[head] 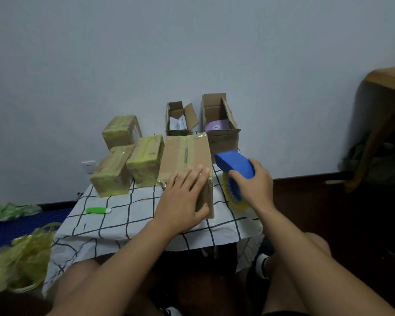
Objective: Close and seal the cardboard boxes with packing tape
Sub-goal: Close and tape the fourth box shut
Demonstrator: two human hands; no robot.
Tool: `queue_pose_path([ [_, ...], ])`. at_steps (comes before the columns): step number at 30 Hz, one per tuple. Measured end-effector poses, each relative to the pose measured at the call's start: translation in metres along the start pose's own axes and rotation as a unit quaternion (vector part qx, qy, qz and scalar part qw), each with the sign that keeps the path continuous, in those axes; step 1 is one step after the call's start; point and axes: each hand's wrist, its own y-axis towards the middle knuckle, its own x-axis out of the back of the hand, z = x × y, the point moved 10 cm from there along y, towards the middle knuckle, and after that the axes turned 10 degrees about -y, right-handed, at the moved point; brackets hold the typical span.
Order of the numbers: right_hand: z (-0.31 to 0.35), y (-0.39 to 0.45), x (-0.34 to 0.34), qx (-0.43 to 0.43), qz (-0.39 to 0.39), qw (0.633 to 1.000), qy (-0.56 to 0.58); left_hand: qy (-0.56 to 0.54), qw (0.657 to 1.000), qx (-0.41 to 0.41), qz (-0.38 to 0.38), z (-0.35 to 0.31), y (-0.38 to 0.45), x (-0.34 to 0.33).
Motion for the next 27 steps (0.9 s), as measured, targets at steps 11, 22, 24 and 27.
queue_pose_path([
  [11,-0.009,-0.024,-0.025,-0.011,-0.061,0.998,0.017,0.084,0.989,-0.030,-0.116,0.001,0.002,-0.017],
  [22,-0.012,-0.030,-0.022,-0.013,-0.066,0.998,0.012,-0.114,0.971,0.027,-0.210,0.004,0.002,0.010],
  [24,-0.012,-0.030,-0.021,-0.015,-0.066,0.998,0.014,-0.187,0.948,0.090,-0.242,0.009,0.008,0.019],
  [27,-0.011,-0.032,-0.020,-0.015,-0.066,0.998,0.019,-0.232,0.923,0.157,-0.264,0.016,0.013,0.022],
])
